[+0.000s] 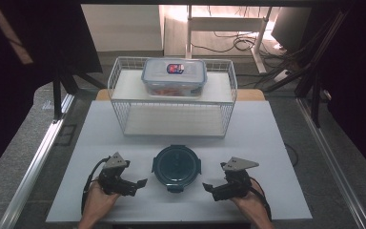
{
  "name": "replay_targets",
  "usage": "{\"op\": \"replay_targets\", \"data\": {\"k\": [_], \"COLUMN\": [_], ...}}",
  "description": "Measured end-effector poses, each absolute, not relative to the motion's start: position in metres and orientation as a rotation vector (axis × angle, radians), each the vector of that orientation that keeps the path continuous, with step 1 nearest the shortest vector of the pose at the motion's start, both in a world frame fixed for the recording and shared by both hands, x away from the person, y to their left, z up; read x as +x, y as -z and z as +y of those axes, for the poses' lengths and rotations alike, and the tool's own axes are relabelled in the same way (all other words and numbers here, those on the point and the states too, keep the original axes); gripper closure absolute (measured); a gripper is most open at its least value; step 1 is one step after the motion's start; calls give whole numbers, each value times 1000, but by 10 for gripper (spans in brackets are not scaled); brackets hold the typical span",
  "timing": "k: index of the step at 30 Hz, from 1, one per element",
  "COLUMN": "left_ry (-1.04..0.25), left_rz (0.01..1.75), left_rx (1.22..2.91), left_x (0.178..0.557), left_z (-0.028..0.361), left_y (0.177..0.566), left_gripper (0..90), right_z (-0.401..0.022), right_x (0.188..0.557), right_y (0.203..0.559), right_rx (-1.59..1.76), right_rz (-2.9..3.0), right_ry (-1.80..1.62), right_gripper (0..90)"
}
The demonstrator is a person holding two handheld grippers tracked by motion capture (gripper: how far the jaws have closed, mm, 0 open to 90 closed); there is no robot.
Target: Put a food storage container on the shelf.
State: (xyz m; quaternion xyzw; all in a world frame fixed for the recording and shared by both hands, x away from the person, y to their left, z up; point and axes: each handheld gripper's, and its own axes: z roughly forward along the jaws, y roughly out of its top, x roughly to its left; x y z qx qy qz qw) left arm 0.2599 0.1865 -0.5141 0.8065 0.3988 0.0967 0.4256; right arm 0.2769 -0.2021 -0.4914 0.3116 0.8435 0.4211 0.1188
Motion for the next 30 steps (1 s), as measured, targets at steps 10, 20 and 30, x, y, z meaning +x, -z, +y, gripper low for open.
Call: {"op": "replay_targets", "data": {"k": [10, 20, 30], "left_ry": [-187, -57, 77], "left_rz": [981, 907, 908], "left_rx": [2019, 2017, 2040], "left_x": [273, 294, 315], "left_z": [173, 154, 142], "left_y": [505, 496, 507], "left_gripper": [13, 22, 41], "right_z": [-193, -176, -158], "right_x": [287, 303, 326], "right_y": [484, 480, 487], "right_rx": [965, 997, 1073], "right_rz": [2464, 2554, 2690], "right_ry": [-1256, -1285, -1293], "right_gripper": [3, 0, 53]}}
